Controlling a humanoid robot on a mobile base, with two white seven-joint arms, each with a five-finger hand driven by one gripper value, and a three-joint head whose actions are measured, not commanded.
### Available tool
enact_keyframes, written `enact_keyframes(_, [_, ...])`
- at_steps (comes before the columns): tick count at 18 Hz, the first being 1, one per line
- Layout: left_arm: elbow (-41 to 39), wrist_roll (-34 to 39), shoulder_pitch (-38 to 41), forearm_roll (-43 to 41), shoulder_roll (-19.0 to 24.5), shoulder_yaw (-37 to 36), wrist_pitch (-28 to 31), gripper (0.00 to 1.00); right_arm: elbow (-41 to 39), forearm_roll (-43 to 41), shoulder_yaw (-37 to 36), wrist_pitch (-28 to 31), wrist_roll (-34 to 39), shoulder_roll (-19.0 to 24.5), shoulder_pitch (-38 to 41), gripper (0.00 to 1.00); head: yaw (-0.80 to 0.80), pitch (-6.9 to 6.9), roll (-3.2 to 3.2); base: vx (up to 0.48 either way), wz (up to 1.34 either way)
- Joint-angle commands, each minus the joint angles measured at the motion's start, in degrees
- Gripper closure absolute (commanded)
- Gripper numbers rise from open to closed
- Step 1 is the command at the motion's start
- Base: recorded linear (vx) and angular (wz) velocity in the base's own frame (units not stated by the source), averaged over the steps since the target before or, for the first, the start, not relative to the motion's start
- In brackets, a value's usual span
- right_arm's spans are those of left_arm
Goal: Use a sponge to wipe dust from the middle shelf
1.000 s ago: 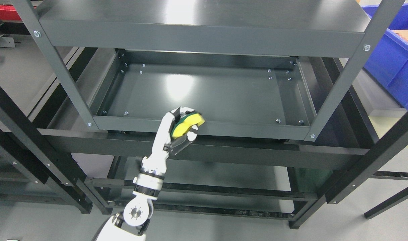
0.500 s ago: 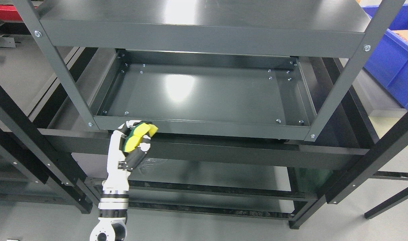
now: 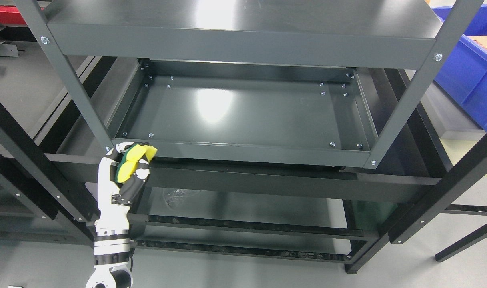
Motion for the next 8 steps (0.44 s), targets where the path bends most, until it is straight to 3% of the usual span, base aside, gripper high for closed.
enact_keyframes(1, [-2.0,-0.1,0.4,0.4,0.9,5.0,0.4,0.98,-1.0,0.0,0.0,0.0,0.0,-1.0,0.0,0.0,0.0,0.0,0.0,0.0,0.0])
enact_keyframes(8, [-2.0,-0.2,0.5,0.4,0.9,4.8,0.6,0.98,-1.0,0.0,0.0,0.0,0.0,-1.0,0.0,0.0,0.0,0.0,0.0,0.0,0.0])
